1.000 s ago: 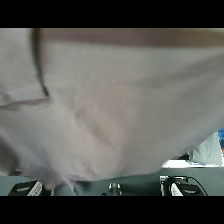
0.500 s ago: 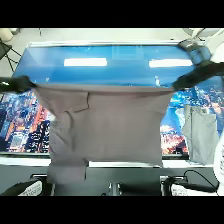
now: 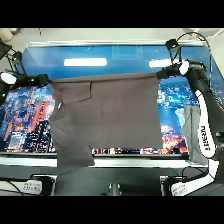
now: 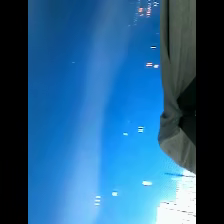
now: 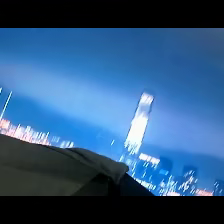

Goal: Fold the shirts.

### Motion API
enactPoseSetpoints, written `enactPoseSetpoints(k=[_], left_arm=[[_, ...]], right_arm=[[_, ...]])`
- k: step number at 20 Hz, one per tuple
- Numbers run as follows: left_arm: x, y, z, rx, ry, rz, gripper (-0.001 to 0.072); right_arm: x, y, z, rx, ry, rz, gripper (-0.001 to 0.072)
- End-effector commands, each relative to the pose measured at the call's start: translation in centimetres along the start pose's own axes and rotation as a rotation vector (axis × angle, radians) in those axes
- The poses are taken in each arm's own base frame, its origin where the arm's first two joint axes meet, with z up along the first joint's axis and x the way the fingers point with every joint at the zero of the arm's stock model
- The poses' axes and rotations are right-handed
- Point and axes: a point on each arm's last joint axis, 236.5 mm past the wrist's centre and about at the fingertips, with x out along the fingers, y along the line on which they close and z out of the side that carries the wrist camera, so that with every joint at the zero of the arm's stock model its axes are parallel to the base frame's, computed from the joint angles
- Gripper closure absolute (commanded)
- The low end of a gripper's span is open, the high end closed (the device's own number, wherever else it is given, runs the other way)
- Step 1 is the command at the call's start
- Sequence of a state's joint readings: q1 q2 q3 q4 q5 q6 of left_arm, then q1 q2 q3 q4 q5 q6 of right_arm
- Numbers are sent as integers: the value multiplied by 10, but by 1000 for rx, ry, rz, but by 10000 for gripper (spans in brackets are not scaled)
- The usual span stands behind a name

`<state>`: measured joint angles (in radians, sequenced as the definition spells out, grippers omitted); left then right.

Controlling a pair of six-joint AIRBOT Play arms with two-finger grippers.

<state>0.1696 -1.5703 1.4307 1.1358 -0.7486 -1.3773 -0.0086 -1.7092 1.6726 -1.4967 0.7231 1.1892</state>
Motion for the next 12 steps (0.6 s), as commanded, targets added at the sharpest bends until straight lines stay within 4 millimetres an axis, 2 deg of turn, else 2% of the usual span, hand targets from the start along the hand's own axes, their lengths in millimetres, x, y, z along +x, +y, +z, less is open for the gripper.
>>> enactPoseSetpoints(k=[1, 3, 5, 7, 9, 10, 11, 12], left_arm=[[28, -8, 26, 24, -54, -21, 678], [46, -21, 11, 25, -19, -42, 679], [51, -30, 1, 37, 13, -57, 679], [38, -33, 4, 45, 19, -62, 679], [13, -33, -5, 48, 86, -77, 678], [0, -34, -22, 60, 170, -92, 678], [-12, -31, -47, 72, 284, -95, 679], [-23, -23, -80, 75, 431, -73, 679]], right_arm=[[16, -9, -2, 13, -22, -28, 680], [33, 7, -32, 41, 78, 29, 680], [42, 20, -56, 63, 157, 77, 679], [34, 18, -53, 41, 160, 74, 679], [13, 17, -51, 6, 186, 83, 678], [0, 24, -62, 3, 248, 111, 678], [-13, 33, -81, -22, 341, 157, 678], [-23, 41, -103, -50, 436, 205, 678]])
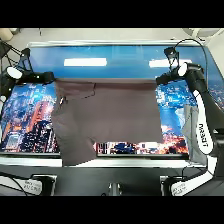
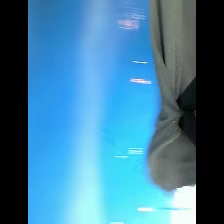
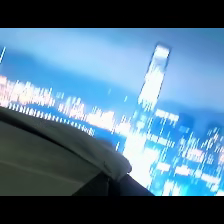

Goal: Fold the shirts.

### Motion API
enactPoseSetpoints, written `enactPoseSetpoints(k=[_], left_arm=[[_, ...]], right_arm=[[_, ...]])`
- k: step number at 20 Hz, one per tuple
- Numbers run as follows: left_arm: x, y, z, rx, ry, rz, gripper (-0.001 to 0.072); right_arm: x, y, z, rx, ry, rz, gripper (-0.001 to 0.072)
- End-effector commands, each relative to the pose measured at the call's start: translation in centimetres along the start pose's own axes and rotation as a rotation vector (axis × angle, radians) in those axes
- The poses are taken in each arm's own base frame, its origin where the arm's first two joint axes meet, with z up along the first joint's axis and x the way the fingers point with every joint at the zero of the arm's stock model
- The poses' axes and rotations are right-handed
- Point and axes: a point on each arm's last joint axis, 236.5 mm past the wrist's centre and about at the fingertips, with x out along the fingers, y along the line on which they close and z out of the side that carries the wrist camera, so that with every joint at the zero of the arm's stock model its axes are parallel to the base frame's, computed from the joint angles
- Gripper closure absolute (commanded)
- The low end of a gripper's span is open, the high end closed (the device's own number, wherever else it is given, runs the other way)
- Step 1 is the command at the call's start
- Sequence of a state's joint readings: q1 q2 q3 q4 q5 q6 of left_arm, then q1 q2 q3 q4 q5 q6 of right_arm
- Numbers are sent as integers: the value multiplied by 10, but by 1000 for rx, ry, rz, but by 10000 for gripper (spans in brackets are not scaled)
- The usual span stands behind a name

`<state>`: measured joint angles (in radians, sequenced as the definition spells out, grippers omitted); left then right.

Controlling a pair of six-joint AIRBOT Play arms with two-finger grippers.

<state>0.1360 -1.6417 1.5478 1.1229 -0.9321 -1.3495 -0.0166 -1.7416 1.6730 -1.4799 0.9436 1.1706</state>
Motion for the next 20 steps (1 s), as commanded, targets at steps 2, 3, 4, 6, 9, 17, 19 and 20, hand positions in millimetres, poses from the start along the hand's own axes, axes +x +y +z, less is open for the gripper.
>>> enactPoseSetpoints(k=[2, 3, 4, 6, 9, 17, 19, 20], left_arm=[[-24, 15, -123, 2, 487, 49, 679], [-19, 17, -144, -10, 537, 50, 679], [-13, 21, -161, -29, 569, 52, 679], [-4, 26, -187, -65, 606, 61, 679], [2, 30, -198, -95, 613, 73, 678], [-54, 45, -161, -189, 621, 69, 324], [-80, 51, -180, -233, 672, 64, 161], [-89, 52, -198, -249, 699, 58, 162]], right_arm=[[-14, 37, -88, -84, 349, 168, 678], [-9, 43, -102, -95, 394, 197, 678], [-2, 49, -113, -101, 431, 227, 679], [7, 57, -127, -94, 475, 260, 679], [12, 63, -138, -83, 521, 291, 678], [-57, 33, -168, -74, 666, 292, 143], [-81, 24, -185, 36, 685, 362, 176], [-89, 23, -197, 73, 689, 374, 183]])
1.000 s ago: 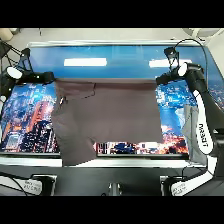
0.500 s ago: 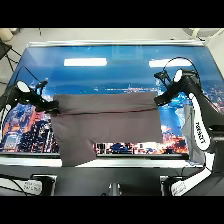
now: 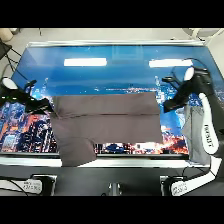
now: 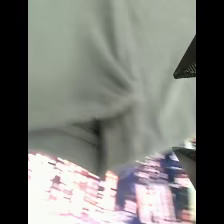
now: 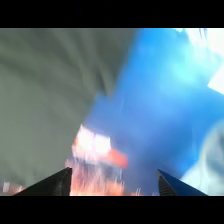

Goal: Fold the shirts.

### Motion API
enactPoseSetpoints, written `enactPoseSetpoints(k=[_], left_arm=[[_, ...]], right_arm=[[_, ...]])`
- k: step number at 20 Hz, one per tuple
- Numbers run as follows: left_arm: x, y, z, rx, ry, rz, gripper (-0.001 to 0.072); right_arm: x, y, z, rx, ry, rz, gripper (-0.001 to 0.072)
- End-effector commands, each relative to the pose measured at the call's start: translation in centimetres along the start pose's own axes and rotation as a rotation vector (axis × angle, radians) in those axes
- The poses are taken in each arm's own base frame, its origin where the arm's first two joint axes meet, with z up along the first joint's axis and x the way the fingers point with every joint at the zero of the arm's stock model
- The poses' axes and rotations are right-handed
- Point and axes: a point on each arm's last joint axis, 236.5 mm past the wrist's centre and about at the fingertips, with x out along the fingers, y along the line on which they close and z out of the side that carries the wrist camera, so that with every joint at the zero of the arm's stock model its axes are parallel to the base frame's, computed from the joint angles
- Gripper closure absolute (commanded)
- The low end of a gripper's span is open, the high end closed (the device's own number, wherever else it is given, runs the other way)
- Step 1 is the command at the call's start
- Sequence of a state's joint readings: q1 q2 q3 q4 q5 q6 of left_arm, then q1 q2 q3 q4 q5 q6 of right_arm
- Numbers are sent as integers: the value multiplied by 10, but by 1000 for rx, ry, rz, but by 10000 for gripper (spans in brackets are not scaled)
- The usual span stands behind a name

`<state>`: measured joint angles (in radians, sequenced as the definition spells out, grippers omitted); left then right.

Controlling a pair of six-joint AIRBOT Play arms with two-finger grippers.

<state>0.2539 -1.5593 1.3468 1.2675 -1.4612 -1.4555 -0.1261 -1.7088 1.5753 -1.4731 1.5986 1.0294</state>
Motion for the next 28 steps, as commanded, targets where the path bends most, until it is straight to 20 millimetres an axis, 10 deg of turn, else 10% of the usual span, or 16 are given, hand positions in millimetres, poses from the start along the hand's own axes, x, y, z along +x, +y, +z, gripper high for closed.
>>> enactPoseSetpoints(k=[1, 5, 8, 19, 24, 28], left_arm=[[-2, 17, -62, -60, 112, -28, 164], [60, -2, -160, -85, 166, -177, 170], [80, -2, -190, -103, 153, -173, 192], [103, -14, -193, -179, 110, -244, 242], [103, -15, -193, -178, 109, -244, 676], [101, -14, -190, -156, 96, -243, 680]], right_arm=[[-7, 5, -52, 80, 30, 97, 184], [26, 29, -73, 34, -62, 81, 189], [38, 36, -84, 36, -39, 97, 221], [73, 67, -100, 54, -8, 215, 150], [88, 82, -108, 78, 4, 271, 141], [99, 95, -93, 139, -77, 320, 150]])
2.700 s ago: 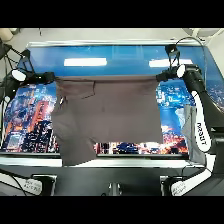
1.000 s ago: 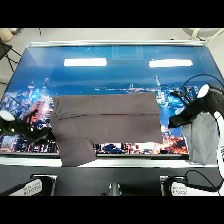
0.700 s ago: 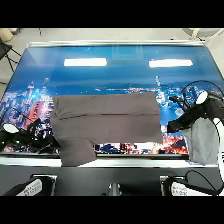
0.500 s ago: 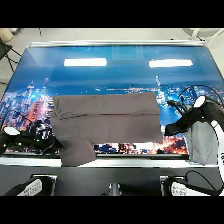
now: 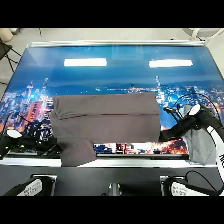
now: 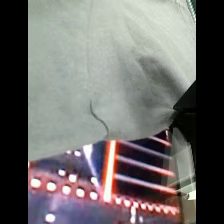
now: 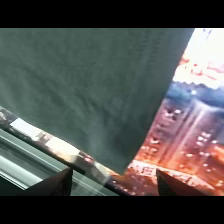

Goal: Fold the shirts.

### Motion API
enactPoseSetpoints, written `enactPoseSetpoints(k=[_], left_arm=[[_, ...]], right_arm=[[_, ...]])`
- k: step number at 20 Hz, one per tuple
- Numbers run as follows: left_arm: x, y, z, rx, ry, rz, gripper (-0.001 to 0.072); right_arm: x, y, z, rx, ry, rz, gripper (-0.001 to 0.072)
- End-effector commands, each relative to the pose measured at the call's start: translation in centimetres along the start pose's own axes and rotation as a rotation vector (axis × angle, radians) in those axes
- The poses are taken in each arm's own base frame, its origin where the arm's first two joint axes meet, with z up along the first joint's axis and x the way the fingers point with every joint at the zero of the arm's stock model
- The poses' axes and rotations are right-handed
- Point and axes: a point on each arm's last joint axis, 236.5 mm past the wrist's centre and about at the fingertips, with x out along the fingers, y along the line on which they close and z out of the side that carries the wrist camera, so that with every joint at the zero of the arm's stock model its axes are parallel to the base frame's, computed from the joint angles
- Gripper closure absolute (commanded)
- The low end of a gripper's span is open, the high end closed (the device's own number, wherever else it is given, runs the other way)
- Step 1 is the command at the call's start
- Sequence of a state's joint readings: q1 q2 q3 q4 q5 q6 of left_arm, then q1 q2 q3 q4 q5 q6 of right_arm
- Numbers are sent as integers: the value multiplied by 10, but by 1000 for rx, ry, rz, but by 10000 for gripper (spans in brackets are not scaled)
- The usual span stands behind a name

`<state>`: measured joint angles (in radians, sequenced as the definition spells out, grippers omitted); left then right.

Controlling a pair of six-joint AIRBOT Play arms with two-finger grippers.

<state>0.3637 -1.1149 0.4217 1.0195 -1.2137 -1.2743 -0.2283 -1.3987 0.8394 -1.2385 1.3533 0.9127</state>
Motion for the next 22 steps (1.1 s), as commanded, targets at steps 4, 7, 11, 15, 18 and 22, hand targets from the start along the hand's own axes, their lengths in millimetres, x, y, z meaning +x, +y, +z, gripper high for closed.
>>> enactPoseSetpoints(k=[4, 7, 11, 15, 18, 22], left_arm=[[-10, -5, 10, 45, -42, 1, 681], [-32, -17, 28, 115, -128, 10, 682], [-98, -55, 55, 253, -307, 22, 683], [-151, -92, 90, 267, -496, -22, 683], [-164, -104, 131, 257, -596, -20, 683], [-145, -118, 190, 273, -587, -10, 682]], right_arm=[[19, 5, 19, 77, -116, 37, 571], [5, 4, 29, 30, -159, 7, 679], [-54, 14, 53, -88, -283, -70, 680], [-111, 6, 93, -134, -439, -183, 681], [-130, -10, 132, -143, -510, -238, 681], [-119, -23, 194, -192, -502, -299, 680]])
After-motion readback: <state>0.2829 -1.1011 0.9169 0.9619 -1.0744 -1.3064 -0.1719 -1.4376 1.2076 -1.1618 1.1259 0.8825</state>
